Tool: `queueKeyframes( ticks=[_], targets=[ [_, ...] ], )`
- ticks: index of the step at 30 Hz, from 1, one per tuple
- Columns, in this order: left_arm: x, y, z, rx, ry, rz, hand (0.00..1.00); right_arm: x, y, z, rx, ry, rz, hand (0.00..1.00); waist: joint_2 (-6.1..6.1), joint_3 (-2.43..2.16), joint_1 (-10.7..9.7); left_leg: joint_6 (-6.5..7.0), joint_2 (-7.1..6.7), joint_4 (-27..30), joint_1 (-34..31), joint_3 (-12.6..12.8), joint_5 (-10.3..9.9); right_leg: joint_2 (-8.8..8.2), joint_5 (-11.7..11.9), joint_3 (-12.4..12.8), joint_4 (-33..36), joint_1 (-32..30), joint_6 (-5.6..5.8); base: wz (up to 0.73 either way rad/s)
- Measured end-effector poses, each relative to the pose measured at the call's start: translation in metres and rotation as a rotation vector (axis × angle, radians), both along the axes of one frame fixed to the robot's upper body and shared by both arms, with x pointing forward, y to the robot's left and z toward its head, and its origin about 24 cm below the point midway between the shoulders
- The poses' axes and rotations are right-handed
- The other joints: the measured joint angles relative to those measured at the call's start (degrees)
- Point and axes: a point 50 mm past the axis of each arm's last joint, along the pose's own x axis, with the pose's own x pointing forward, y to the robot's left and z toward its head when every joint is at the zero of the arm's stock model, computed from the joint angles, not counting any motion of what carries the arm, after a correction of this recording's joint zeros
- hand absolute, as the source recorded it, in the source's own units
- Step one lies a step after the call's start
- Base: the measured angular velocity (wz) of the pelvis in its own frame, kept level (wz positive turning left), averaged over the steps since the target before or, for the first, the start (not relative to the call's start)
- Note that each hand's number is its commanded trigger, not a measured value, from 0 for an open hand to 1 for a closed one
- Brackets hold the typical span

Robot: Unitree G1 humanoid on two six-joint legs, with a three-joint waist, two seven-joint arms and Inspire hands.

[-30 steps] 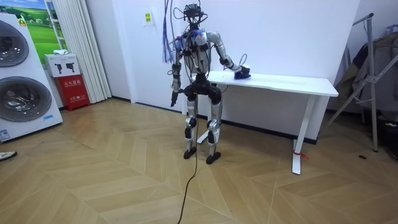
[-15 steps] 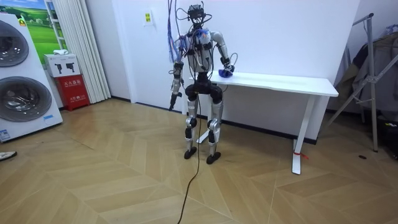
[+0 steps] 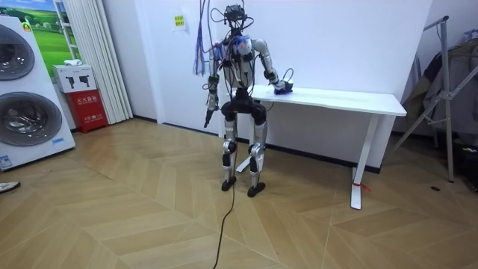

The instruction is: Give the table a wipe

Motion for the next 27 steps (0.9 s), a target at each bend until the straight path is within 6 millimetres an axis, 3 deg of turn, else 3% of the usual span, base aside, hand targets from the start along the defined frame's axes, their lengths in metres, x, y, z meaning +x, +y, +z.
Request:
queueKeyframes(
  ticks=[2, 6, 9, 10, 14, 18, 20, 22, 27],
  targets=[
    [0.008, -0.006, -0.002, -0.014, -0.012, -0.023, 0.00, 0.012, 0.012, 0.005, 0.006, 0.032, 0.020, 1.00, 0.02, 0.03, 1.6, -0.38, 0.71, -0.1, -0.2, 1.5, 0.0, 0.71, 0.3, 1.8, 0.7, -1.4, -0.48, -0.46],
    [0.015, -0.012, -0.003, -0.024, -0.021, -0.029, 0.00, 0.036, 0.067, 0.027, -0.010, 0.058, 0.226, 1.00, -0.17, 0.53, 3.0, -1.40, 2.17, -0.8, -1.0, 4.2, 0.5, 2.17, 1.0, 4.0, 0.8, -3.9, -1.72, -0.35],
    [0.025, -0.019, -0.002, -0.047, -0.064, -0.025, 0.00, 0.040, 0.095, 0.039, -0.037, 0.034, 0.341, 1.00, -0.62, 1.47, 3.5, -2.04, 2.56, -1.3, -1.6, 4.7, 0.9, 2.57, 1.0, 4.4, 0.7, -4.8, -2.14, -0.07],
    [0.025, -0.020, -0.002, -0.055, -0.070, -0.013, 0.00, 0.040, 0.098, 0.040, -0.034, 0.034, 0.352, 1.00, -0.89, 1.41, 3.9, -2.13, 2.62, -1.5, -1.6, 4.8, 1.0, 2.64, 0.9, 4.5, 0.7, -4.9, -2.31, -0.05],
    [0.025, -0.020, -0.001, -0.051, -0.081, -0.011, 0.00, 0.032, 0.091, 0.035, -0.031, 0.045, 0.356, 1.00, -1.45, 1.35, 3.7, -2.15, 2.64, -1.6, -1.4, 4.8, 0.9, 2.64, 0.8, 4.4, 0.6, -4.9, -2.37, -0.01],
    [0.018, -0.014, 0.000, -0.041, -0.073, 0.013, 0.00, 0.018, 0.076, 0.024, 0.003, -0.023, 0.313, 1.00, -1.35, 1.27, 2.0, -1.92, 2.09, -1.6, -1.5, 4.1, 0.8, 1.99, 0.5, 3.3, 0.5, -4.5, -1.94, 0.15],
    [0.012, -0.007, 0.000, -0.011, -0.049, 0.006, 0.00, 0.006, 0.068, 0.018, 0.004, -0.061, 0.275, 1.00, -1.22, 1.11, 1.8, -1.67, 1.64, -1.6, -1.5, 3.4, 0.7, 1.56, 0.3, 2.6, -0.2, -3.8, -1.51, 0.23],
    [0.003, 0.003, 0.002, 0.037, -0.010, -0.023, 0.00, -0.011, 0.057, 0.011, 0.006, -0.098, 0.215, 1.00, -0.88, 0.66, 1.3, -1.27, 1.15, -1.6, -1.4, 3.0, 0.6, 0.96, 0.0, 1.7, -0.2, -3.1, -0.95, 0.25],
    [-0.003, 0.005, 0.001, 0.038, 0.008, -0.005, 0.00, -0.015, 0.053, 0.001, 0.063, -0.100, 0.171, 1.00, 0.04, 0.25, 1.2, -0.55, 0.57, -1.6, -0.2, 2.8, 0.5, 0.49, 0.1, 2.3, -0.1, -2.0, -0.58, 0.01]
  ],
)
